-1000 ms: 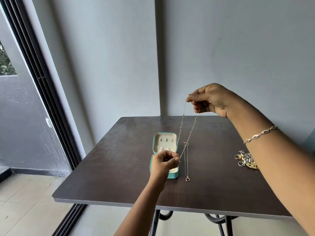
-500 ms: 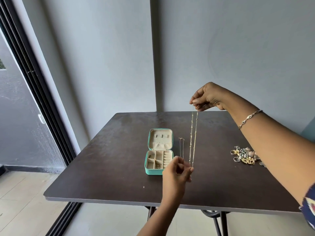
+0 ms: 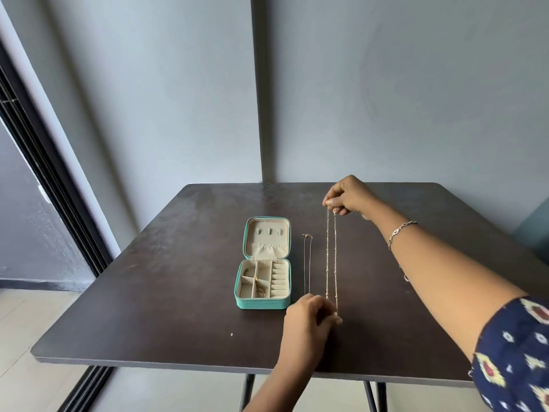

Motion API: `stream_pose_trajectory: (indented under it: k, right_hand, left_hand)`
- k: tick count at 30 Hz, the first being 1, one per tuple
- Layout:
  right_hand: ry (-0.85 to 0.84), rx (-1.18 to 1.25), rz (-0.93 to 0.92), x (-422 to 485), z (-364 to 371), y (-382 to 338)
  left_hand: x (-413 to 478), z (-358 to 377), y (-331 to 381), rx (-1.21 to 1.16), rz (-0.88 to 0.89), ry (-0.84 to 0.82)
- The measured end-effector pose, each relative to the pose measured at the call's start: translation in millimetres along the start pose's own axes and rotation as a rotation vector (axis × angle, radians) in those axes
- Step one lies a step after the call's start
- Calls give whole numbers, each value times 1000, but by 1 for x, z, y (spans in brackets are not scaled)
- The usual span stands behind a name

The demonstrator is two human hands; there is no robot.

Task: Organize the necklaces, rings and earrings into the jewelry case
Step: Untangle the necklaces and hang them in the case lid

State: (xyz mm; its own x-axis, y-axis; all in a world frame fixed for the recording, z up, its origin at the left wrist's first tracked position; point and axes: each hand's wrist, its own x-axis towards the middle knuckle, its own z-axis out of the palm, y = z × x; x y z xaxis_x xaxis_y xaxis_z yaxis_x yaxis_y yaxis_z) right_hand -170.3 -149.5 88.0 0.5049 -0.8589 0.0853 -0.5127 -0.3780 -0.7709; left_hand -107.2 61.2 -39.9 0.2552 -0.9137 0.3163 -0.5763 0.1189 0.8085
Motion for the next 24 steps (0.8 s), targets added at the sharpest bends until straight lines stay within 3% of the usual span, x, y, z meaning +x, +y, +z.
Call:
stream_pose_trajectory:
  k: [3, 7, 24]
  right_hand:
    - [-2, -11, 9, 10, 11, 12]
    - [-9, -45, 7, 21, 24, 32]
    - [37, -205, 2, 39, 70, 90]
  left_hand:
    - [3, 4, -1, 200, 63, -7]
    - [5, 12, -10, 481, 198, 128]
    - [4, 23, -21, 752, 284, 229]
